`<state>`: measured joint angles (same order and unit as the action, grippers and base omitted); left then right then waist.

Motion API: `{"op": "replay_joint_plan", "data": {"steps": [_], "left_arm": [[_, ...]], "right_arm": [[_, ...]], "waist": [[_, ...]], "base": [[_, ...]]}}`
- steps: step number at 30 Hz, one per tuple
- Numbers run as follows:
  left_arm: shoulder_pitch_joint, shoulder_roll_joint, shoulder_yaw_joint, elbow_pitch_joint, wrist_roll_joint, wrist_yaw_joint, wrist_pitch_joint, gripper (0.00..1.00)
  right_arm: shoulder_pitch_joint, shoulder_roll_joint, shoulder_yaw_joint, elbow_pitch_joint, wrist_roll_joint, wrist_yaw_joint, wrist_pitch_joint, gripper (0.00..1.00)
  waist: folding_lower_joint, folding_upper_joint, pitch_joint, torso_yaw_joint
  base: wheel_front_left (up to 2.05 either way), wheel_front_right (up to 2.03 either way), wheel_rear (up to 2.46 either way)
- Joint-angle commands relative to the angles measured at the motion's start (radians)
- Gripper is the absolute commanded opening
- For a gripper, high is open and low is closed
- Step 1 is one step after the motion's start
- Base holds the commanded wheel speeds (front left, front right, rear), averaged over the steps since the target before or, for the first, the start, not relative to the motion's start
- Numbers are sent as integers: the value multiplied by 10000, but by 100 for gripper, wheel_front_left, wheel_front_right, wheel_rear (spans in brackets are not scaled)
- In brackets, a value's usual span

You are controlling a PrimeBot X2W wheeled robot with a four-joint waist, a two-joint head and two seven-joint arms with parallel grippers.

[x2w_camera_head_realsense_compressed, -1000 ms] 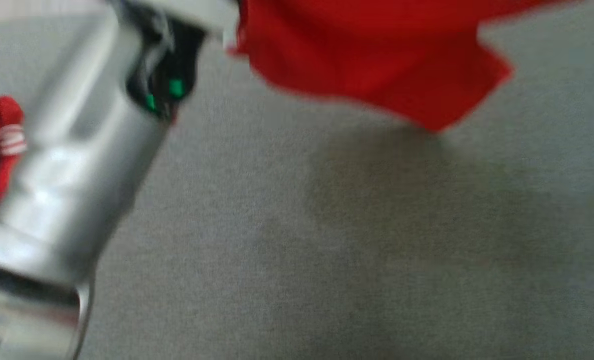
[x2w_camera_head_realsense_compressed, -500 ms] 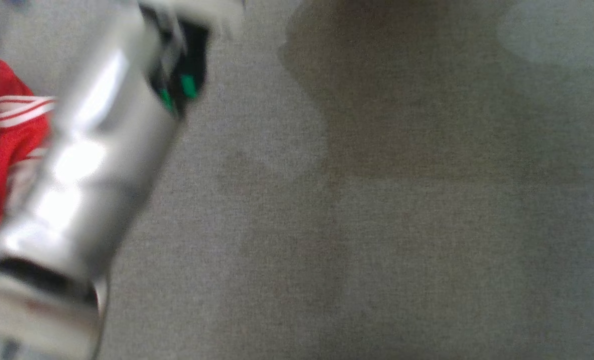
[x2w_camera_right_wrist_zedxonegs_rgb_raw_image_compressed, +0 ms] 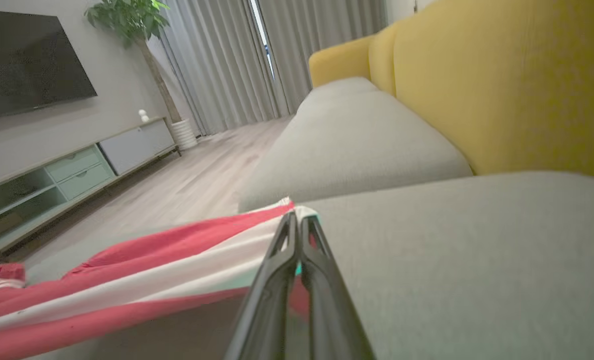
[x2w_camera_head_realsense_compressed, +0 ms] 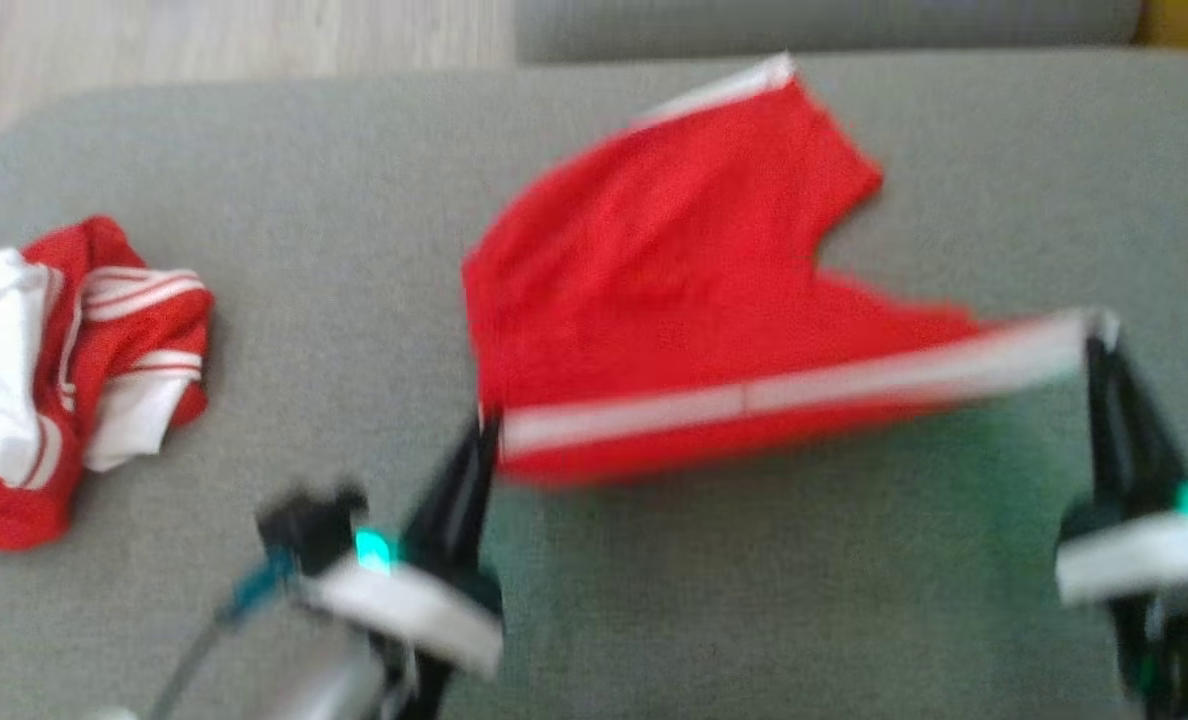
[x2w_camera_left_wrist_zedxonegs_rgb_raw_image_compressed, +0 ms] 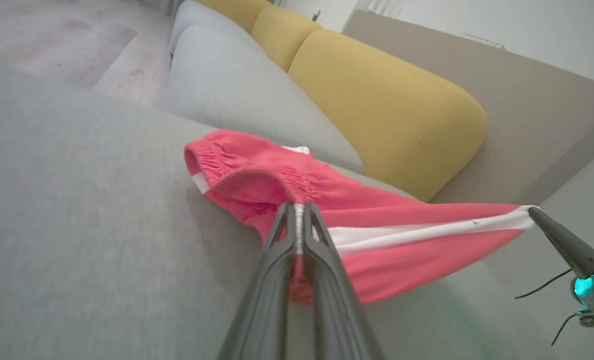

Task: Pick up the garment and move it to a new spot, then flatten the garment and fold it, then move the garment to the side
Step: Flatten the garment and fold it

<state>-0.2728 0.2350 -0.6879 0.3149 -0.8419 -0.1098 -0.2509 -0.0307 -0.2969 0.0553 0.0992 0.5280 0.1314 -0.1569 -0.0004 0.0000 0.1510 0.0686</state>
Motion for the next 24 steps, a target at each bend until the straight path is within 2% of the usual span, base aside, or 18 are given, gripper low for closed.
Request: {"op": "replay_joint_plan", "data": {"steps": [1, 2, 8, 12, 17, 24], "left_arm": [[250, 281, 450, -511, 217, 198, -107, 0], [250, 281, 450, -511, 217, 198, -107, 0], [2370, 470, 397, -1701, 512, 861, -108, 0], [3018, 501, 516, -2470, 252, 1214, -92, 0], [2735, -32, 761, -2705, -670, 1332, 468, 0], [868, -1056, 1002, -1769, -1458, 1165, 1160, 0]], "right_arm": [[488, 11, -116, -695, 1, -7, 143, 0], [488, 11, -116, -695, 1, -7, 143, 0], [2977, 730, -838, -2460, -187, -7, 938, 0], [3506, 992, -1314, -3440, -439, -7, 1411, 0], [2622, 920, -1419, -3422, -643, -7, 1785, 0], [128, 293, -1102, -1663, -720, -7, 1978, 0]], "waist": [[4, 0, -589, 39], [4, 0, -589, 39], [4, 0, -1177, 226], [4, 0, -1273, 339], [4, 0, -932, 594], [4, 0, 116, 1076]], "base": [[0, 0, 0], [0, 0, 0], [0, 0, 0], [0, 0, 0], [0, 0, 0], [0, 0, 0]]}}
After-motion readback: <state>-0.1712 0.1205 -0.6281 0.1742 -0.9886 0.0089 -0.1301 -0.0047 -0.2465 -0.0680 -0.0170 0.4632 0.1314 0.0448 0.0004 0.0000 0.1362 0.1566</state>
